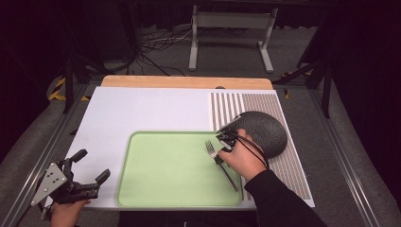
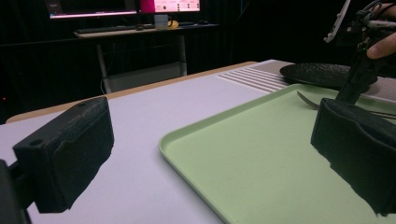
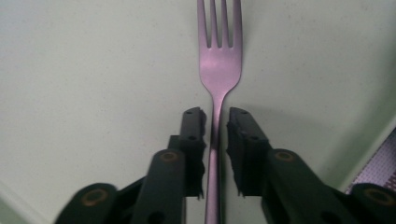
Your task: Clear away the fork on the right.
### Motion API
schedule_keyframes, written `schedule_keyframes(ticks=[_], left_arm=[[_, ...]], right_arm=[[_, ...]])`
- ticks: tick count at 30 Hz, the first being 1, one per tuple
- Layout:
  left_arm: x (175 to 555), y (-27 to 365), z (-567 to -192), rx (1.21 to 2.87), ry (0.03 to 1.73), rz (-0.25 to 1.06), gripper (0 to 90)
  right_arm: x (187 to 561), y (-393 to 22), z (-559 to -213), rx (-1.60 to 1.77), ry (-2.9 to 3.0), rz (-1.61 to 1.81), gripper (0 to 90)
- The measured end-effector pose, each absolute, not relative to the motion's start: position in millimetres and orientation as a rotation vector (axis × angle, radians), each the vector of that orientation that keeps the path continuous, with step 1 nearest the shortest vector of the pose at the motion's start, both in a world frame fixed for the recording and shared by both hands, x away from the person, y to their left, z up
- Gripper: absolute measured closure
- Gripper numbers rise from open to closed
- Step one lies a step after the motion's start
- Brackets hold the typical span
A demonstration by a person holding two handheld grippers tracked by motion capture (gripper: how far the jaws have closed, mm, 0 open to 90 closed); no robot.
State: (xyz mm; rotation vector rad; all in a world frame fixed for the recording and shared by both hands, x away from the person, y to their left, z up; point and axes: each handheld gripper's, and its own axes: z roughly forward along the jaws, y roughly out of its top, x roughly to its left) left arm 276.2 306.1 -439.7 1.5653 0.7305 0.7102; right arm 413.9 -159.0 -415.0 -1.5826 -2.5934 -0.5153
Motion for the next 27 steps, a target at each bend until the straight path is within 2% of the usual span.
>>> schedule_keyframes(ticks=[2, 8, 11, 13, 17, 18, 19, 20, 21, 23, 25, 27], left_arm=[[276, 306, -440, 1.565, 0.731, 0.709, 0.0], [276, 306, -440, 1.565, 0.731, 0.709, 0.0], [276, 306, -440, 1.564, 0.731, 0.708, 0.0], [276, 306, -440, 1.565, 0.731, 0.708, 0.0], [276, 306, -440, 1.564, 0.729, 0.711, 0.0], [276, 306, -440, 1.563, 0.731, 0.706, 0.0], [276, 306, -440, 1.563, 0.731, 0.706, 0.0], [276, 306, -440, 1.563, 0.731, 0.707, 0.0], [276, 306, -440, 1.563, 0.731, 0.706, 0.0], [276, 306, -440, 1.563, 0.731, 0.707, 0.0], [276, 306, -440, 1.563, 0.731, 0.706, 0.0], [276, 306, -440, 1.563, 0.731, 0.709, 0.0]], right_arm=[[413, -159, -413, -1.559, -2.611, -0.545, 65.4], [410, -154, -412, -1.404, -2.712, -0.756, 35.6], [410, -153, -412, -1.215, -2.859, -0.873, 30.8], [409, -152, -411, -1.133, -2.914, -0.913, 31.0], [409, -151, -409, -0.939, -2.976, -0.953, 44.2], [409, -150, -409, -0.885, -3.013, -0.937, 52.4], [409, -150, -409, -0.885, -3.013, -0.937, 52.4], [409, -150, -409, -0.833, -3.050, -0.905, 59.7], [408, -149, -409, -0.796, -3.080, -0.898, 73.0], [407, -149, -411, -0.790, -3.091, -0.876, 81.8], [408, -148, -415, -0.757, -3.123, -0.836, 86.9], [408, -147, -416, -0.750, -3.129, -0.829, 88.1]])
